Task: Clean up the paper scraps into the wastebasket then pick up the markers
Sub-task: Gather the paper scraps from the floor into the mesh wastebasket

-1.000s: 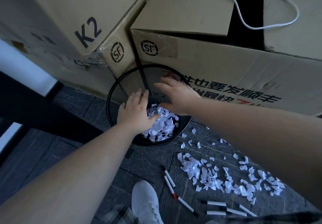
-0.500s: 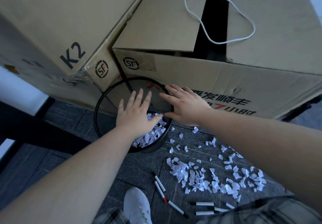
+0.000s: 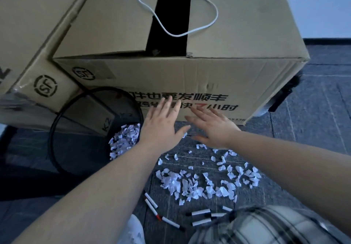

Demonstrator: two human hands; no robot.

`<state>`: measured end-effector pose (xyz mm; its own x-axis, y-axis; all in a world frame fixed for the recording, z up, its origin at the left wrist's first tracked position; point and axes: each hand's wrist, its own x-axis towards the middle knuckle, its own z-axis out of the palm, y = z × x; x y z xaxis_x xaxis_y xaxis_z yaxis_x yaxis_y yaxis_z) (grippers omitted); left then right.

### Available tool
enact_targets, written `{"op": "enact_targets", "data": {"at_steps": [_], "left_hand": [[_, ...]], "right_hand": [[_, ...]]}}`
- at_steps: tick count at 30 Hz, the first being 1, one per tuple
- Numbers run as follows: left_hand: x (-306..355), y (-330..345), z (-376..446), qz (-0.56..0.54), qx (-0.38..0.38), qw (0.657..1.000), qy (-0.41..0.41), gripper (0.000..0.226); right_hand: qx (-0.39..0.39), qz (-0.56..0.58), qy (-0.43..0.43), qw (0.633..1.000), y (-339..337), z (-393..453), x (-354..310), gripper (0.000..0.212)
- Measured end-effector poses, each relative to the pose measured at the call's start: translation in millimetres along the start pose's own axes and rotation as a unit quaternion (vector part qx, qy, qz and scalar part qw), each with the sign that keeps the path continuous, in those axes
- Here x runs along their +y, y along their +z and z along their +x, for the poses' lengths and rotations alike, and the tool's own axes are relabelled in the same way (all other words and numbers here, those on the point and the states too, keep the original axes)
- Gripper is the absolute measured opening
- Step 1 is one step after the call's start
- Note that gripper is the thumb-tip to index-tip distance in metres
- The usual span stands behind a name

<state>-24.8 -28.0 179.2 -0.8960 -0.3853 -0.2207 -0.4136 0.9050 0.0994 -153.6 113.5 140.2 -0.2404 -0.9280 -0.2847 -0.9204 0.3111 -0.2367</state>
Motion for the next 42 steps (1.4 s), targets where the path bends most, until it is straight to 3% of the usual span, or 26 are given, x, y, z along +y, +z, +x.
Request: {"op": "enact_targets", "data": {"at_steps": [15,26,33,37,42], "left_hand": [[6.6,147.1,52.8,-0.005,-0.143,0.990,0.003,0.080],[8.1,229.1,76.9,-0.129,-0.176,0.972,-0.081,0.083],[22.4,249.8,52.5,-0.218,-0.146,0.964,0.037,0.073],[29.4,244.3,51.4,-0.234,-0.152,0.958,0.071,0.070],[37.3,246.7,75.2,-0.219,-0.139,0.963,0.072,0.073]], "right_hand": [[-0.035,0.031,0.043,0.998,132.8,10.7,77.7,0.063],[-0.028,0.055,0.108,0.992,199.3,35.8,106.0,0.069],[0.063,0.097,0.002,0.993,219.7,11.8,86.0,0.059],[0.124,0.054,0.068,0.988,207.5,1.8,115.0,0.054],[0.102,0.018,0.154,0.983,208.2,-11.4,151.4,0.061]]}}
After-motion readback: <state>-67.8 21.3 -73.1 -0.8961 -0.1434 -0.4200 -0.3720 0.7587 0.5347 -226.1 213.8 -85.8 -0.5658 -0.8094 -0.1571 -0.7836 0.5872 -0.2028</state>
